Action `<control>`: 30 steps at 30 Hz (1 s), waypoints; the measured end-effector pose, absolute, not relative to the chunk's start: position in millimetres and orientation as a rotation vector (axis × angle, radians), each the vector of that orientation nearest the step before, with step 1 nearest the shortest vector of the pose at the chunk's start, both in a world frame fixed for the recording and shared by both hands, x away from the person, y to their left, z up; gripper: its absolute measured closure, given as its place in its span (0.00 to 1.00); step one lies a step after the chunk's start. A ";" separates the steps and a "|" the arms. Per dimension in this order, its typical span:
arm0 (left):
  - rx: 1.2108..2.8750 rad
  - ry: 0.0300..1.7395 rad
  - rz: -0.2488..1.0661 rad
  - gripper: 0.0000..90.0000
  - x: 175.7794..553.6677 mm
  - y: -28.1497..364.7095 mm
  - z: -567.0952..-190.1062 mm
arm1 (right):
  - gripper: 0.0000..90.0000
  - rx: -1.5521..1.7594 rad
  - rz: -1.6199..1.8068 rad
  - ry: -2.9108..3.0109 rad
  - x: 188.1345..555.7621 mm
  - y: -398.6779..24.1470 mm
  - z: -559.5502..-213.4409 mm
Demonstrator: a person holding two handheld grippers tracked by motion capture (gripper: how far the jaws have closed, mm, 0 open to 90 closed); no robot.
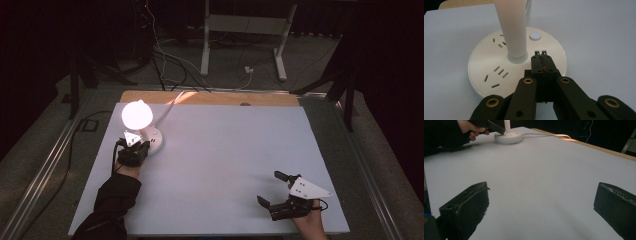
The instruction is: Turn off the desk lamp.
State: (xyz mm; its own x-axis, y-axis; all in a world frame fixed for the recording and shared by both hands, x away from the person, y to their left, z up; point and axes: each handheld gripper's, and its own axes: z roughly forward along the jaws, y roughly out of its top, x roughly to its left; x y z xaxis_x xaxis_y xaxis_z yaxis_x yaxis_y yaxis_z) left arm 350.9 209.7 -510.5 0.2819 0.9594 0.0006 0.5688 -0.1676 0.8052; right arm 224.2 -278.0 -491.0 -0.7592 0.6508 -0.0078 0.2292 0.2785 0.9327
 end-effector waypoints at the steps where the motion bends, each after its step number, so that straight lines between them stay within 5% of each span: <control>1: 1.841 1.378 0.697 1.00 350.9 209.7 -510.5 | 0.00 0.795 1.479 2.167 224.1 -277.9 -491.0; 30: 1.776 1.358 0.733 1.00 346.4 214.2 -489.2 | 0.00 0.795 1.479 2.167 224.3 -278.4 -491.0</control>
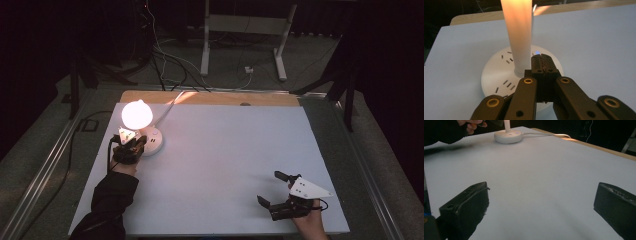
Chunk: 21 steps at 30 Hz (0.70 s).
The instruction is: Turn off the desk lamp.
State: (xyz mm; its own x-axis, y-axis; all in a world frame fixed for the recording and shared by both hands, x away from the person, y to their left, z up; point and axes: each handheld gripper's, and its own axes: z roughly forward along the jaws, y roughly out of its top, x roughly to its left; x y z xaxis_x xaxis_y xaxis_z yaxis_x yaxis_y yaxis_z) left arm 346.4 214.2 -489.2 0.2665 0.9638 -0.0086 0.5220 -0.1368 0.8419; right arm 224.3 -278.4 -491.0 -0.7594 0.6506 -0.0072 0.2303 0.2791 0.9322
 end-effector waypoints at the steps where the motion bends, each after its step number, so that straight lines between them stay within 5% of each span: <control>1: 1.779 1.357 0.727 1.00 346.7 214.2 -490.0 | 0.00 0.793 1.477 2.169 224.0 -278.1 -490.9; 21: 1.833 1.367 0.686 1.00 350.7 211.0 -503.3 | 0.00 0.794 1.476 2.171 224.1 -278.0 -491.0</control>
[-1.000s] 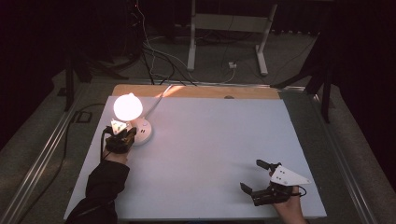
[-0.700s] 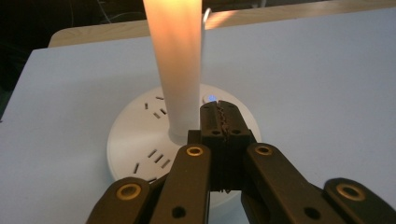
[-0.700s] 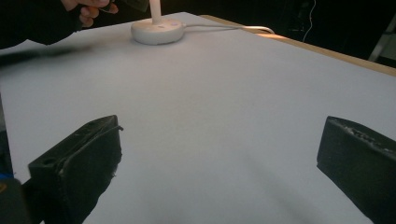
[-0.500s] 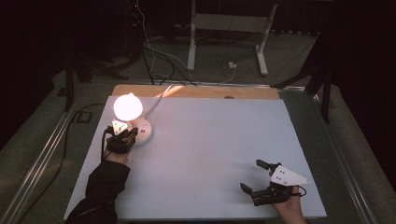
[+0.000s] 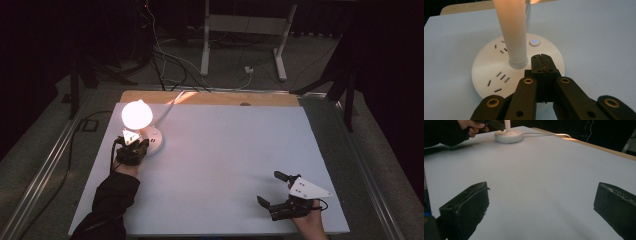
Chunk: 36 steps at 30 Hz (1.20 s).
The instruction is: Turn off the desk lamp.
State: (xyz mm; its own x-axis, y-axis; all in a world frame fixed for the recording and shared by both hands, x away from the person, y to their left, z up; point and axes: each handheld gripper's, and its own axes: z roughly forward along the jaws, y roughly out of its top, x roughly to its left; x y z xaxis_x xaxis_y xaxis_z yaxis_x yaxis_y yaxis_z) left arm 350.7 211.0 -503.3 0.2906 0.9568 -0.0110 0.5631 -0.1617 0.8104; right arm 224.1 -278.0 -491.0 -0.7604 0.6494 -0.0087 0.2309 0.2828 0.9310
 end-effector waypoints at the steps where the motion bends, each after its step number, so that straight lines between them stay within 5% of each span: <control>1: 1.841 1.365 0.692 1.00 350.7 210.4 -504.1 | 0.00 0.793 1.476 2.169 224.2 -278.2 -491.0; 29: 1.867 1.378 0.697 1.00 351.5 209.6 -508.2 | 0.00 0.798 1.472 2.176 224.6 -277.8 -491.5; 36: 1.795 1.361 0.711 1.00 346.0 215.4 -485.6 | 0.00 0.801 1.477 2.172 225.0 -278.8 -491.4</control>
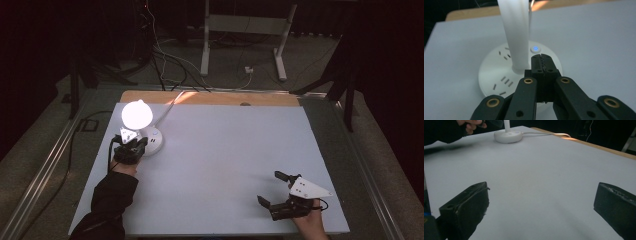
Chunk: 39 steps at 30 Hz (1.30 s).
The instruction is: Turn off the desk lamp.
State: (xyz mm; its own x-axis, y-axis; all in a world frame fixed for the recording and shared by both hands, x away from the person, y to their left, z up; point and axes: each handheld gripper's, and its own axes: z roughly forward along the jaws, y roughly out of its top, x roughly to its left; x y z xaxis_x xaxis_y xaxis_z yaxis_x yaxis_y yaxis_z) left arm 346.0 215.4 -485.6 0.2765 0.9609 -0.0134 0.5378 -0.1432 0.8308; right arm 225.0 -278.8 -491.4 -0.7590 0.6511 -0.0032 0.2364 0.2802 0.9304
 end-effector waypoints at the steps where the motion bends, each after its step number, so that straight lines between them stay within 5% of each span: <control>1: 1.786 1.358 0.716 1.00 345.0 216.2 -483.0 | 0.00 0.799 1.475 2.174 224.8 -278.5 -491.4; 39: 1.862 1.348 0.680 1.00 350.2 211.8 -500.3 | 0.00 0.794 1.472 2.181 224.6 -277.6 -491.7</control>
State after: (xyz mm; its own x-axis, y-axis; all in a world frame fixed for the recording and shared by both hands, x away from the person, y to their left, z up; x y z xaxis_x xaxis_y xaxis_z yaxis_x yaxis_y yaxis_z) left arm 350.2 211.8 -500.3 0.3119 0.9501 0.0014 0.5659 -0.1869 0.8030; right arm 224.6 -277.6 -491.7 -0.7632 0.6461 -0.0063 0.2361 0.2880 0.9281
